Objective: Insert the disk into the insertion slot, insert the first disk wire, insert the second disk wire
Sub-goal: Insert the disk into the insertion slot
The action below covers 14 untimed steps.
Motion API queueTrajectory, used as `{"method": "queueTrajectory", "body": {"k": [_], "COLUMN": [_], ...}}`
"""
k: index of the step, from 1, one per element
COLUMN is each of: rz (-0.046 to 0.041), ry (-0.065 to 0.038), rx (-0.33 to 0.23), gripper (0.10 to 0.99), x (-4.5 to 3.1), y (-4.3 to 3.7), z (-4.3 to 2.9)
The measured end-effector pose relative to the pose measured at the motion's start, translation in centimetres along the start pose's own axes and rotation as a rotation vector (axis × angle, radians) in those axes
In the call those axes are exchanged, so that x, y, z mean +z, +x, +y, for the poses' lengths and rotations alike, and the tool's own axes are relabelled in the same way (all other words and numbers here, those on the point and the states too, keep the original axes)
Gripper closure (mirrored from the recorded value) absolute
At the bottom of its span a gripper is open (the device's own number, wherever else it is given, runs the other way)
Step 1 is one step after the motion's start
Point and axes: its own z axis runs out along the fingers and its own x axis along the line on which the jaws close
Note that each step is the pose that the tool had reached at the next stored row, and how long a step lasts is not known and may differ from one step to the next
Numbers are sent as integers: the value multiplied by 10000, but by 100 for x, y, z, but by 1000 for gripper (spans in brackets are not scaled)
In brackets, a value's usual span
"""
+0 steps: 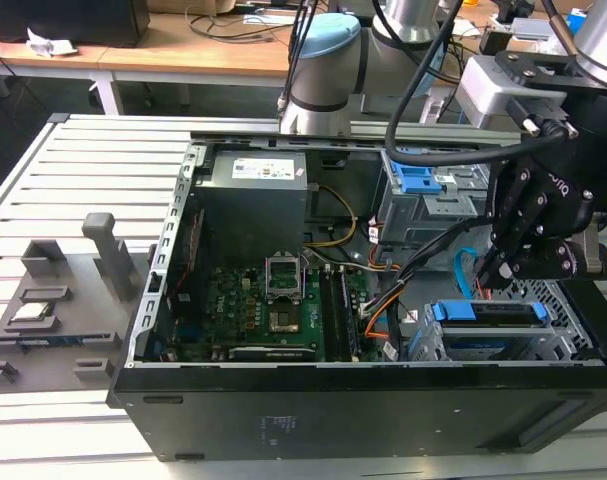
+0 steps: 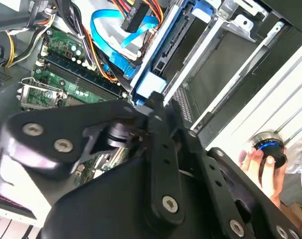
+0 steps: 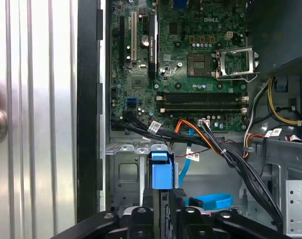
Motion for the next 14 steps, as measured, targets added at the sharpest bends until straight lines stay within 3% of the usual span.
{"method": "queueTrajectory", "body": {"k": [1, 2, 14], "rz": [0, 0, -1], "ry": [0, 0, 0], "rx": [0, -1, 0], "gripper": [969, 980, 980], "x": [1, 3, 18], "y": [0, 0, 0], "z": [0, 0, -1]}}
